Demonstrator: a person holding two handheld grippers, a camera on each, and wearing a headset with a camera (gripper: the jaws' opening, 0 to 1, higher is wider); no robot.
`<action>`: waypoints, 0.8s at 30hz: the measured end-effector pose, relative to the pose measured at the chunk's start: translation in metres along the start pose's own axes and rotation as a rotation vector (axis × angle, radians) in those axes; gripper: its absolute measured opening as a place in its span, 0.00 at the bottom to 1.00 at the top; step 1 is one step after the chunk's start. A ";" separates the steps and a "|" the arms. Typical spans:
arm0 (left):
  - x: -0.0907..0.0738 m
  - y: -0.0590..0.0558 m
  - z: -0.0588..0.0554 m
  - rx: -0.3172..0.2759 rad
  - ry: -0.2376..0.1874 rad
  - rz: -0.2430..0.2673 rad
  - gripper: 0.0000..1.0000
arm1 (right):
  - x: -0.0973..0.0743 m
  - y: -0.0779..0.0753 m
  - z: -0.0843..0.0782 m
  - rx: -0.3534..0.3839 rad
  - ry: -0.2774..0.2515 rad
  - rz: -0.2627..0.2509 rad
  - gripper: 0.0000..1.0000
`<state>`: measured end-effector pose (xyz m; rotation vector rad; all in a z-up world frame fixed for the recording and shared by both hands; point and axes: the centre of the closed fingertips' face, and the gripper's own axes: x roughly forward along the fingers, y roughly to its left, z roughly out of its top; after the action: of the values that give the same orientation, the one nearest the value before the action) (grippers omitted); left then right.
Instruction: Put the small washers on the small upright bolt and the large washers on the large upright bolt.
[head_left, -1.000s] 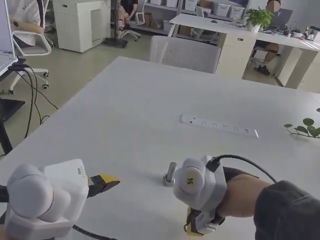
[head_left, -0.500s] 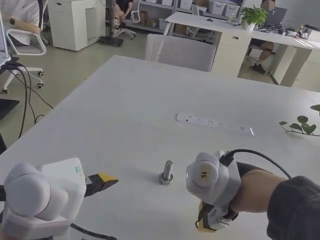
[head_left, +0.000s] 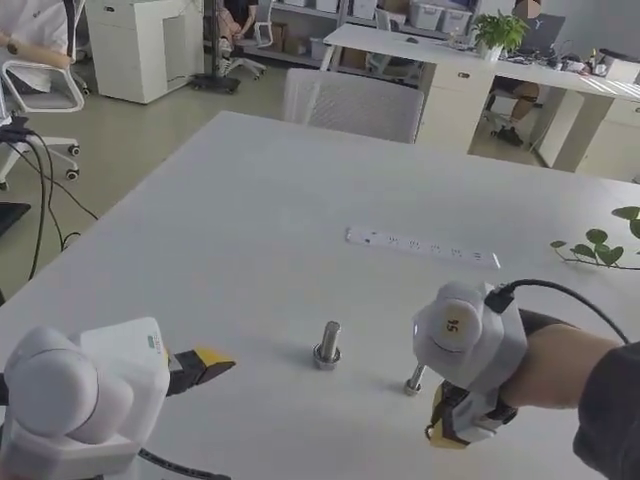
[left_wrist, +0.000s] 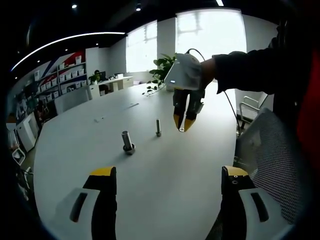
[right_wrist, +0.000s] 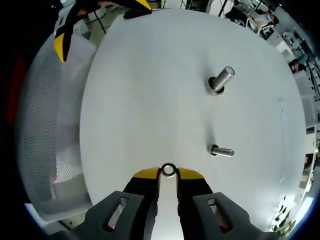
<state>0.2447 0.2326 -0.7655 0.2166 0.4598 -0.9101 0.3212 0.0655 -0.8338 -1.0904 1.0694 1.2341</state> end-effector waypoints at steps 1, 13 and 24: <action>0.000 0.000 0.000 0.002 0.001 -0.001 0.86 | -0.003 -0.003 -0.002 0.008 0.000 -0.007 0.14; 0.000 -0.002 0.002 0.008 0.000 -0.006 0.86 | -0.030 -0.024 -0.013 0.025 0.011 -0.062 0.14; -0.001 -0.002 0.002 0.007 0.002 -0.003 0.86 | -0.045 -0.048 0.001 0.003 -0.002 -0.098 0.14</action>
<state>0.2434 0.2312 -0.7634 0.2228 0.4589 -0.9151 0.3670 0.0583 -0.7875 -1.1261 1.0044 1.1550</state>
